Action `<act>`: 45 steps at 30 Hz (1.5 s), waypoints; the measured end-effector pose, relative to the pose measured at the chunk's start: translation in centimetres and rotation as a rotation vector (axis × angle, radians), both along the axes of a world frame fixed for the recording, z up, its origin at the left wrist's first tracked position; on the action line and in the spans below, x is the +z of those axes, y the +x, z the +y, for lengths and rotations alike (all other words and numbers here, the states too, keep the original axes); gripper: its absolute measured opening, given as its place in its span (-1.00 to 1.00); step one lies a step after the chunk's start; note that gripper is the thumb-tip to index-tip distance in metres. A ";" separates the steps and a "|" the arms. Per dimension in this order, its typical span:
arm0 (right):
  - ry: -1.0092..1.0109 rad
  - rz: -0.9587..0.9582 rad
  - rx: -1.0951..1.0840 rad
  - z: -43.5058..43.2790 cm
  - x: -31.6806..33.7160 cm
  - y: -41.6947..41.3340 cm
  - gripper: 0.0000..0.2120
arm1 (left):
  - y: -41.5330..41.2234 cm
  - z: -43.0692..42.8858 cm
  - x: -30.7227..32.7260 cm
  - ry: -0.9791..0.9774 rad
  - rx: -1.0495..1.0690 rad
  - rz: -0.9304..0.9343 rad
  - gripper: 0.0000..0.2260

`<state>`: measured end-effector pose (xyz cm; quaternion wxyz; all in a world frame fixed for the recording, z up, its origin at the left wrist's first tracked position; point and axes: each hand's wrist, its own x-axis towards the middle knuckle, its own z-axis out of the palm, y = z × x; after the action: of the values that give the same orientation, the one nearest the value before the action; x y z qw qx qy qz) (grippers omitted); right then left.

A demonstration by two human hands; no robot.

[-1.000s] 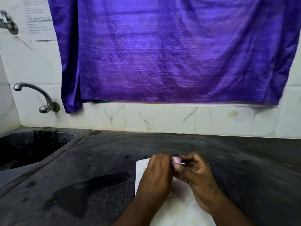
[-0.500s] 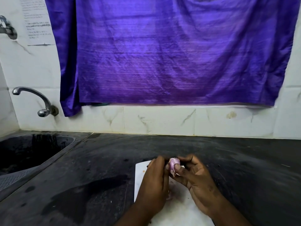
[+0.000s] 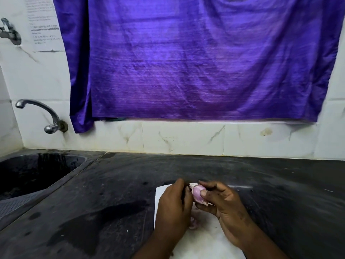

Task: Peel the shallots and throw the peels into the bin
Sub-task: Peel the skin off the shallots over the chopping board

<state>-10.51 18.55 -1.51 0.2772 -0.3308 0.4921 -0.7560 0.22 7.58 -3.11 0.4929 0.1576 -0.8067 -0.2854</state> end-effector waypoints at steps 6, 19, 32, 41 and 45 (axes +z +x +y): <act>-0.028 -0.069 -0.014 -0.3 -0.3 -0.8 -0.77 | -0.2 -1.5 -0.4 0.091 0.083 -0.039 -0.82; -0.023 -0.106 -0.041 -0.2 -0.3 -0.8 -0.79 | 0.2 -0.9 -0.1 -0.025 0.125 -0.137 -0.76; -0.041 0.040 -0.053 -0.3 -0.7 -0.4 -0.71 | 0.2 0.1 -0.1 -0.138 0.095 -0.098 -0.87; -0.030 0.144 -0.142 -0.4 -0.6 -0.3 -0.81 | -0.5 0.0 -0.5 -0.348 0.211 -0.220 -0.89; -0.022 0.180 -0.145 -0.2 -0.4 -0.3 -0.83 | -0.6 0.2 -0.5 -0.433 0.240 -0.186 -0.87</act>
<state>-10.78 18.38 -1.91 0.1728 -0.3638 0.5291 -0.7469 -0.34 7.76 -3.57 0.4695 0.1685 -0.8662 -0.0298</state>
